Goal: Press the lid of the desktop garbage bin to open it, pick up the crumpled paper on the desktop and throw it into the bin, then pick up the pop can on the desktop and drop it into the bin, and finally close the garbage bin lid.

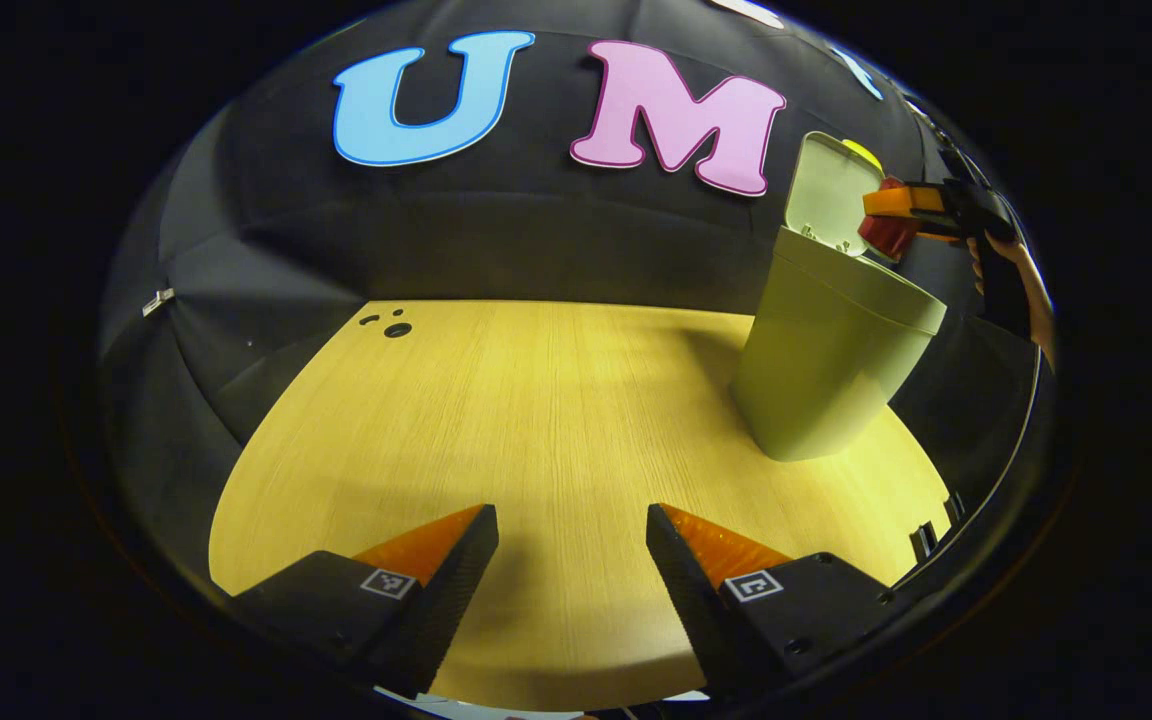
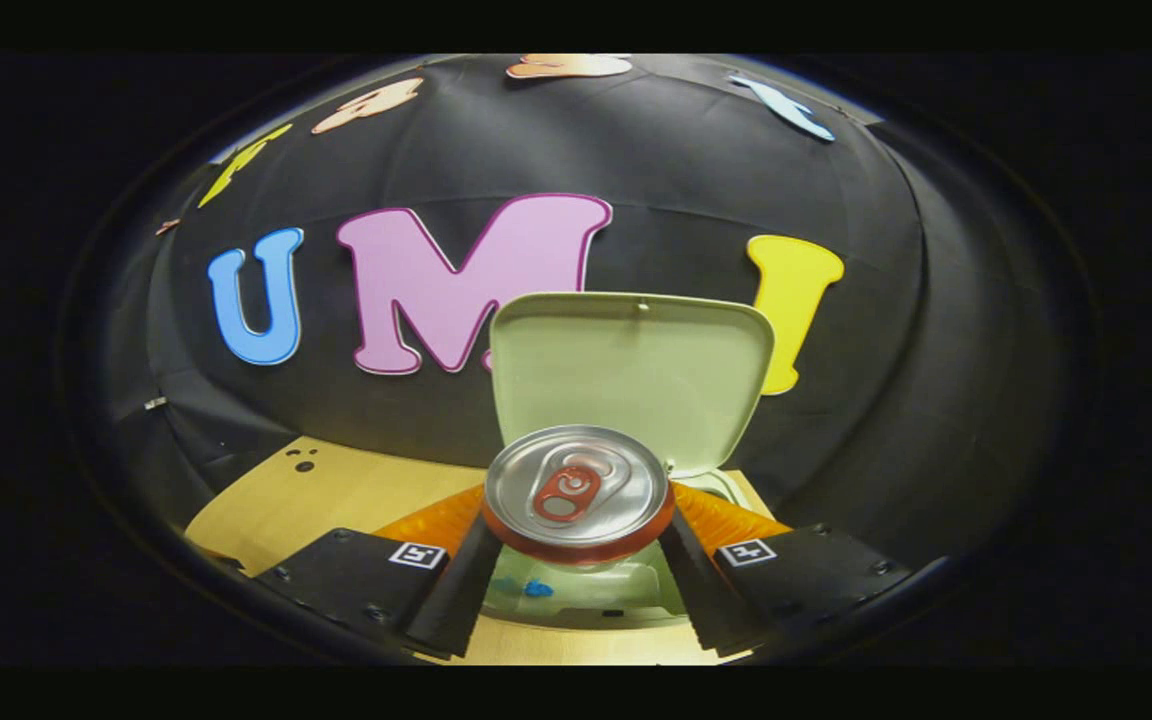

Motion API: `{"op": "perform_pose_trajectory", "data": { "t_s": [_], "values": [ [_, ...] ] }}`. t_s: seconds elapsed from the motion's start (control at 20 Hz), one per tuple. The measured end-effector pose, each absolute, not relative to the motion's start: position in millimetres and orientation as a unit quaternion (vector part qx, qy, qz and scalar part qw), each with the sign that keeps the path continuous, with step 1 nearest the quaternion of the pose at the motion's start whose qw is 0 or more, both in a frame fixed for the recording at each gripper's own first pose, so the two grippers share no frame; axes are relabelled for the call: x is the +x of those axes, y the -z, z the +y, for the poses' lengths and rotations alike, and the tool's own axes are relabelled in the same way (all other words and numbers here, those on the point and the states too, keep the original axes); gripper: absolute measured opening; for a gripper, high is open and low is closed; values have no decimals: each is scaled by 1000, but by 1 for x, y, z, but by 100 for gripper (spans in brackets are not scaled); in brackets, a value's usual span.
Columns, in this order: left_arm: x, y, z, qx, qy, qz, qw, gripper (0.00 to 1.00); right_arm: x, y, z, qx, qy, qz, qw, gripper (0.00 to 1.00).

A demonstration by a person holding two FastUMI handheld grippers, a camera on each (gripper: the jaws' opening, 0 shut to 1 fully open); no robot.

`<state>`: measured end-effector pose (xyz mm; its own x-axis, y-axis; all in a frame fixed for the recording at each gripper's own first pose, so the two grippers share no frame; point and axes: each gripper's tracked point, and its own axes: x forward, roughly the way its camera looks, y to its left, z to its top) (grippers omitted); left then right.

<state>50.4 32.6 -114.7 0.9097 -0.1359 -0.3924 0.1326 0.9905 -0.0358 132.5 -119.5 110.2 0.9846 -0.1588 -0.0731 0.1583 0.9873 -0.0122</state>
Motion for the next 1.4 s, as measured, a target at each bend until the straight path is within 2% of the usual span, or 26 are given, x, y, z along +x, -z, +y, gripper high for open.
{"op": "perform_pose_trajectory", "data": {
  "t_s": [0.4, 0.45, 0.5, 0.55, 0.65, 1.4],
  "values": [
    [42, 127, 33, -28, 55, 218, 974, 96, 139, -96, -123, -15, 83, 54, 995, 85],
    [42, 127, 34, -28, 53, 217, 974, 91, 140, -95, -122, -15, 82, 54, 995, 88],
    [41, 126, 35, -29, 51, 217, 975, 95, 140, -96, -119, -15, 80, 53, 995, 91],
    [39, 126, 36, -31, 49, 216, 975, 95, 140, -99, -118, -13, 80, 50, 995, 100],
    [35, 128, 40, -35, 43, 217, 975, 96, 142, -108, -114, -14, 75, 39, 996, 100],
    [8, 139, 60, -68, -5, 220, 973, 95, 150, -255, -144, 2, 91, -76, 993, 97]
  ]
}}
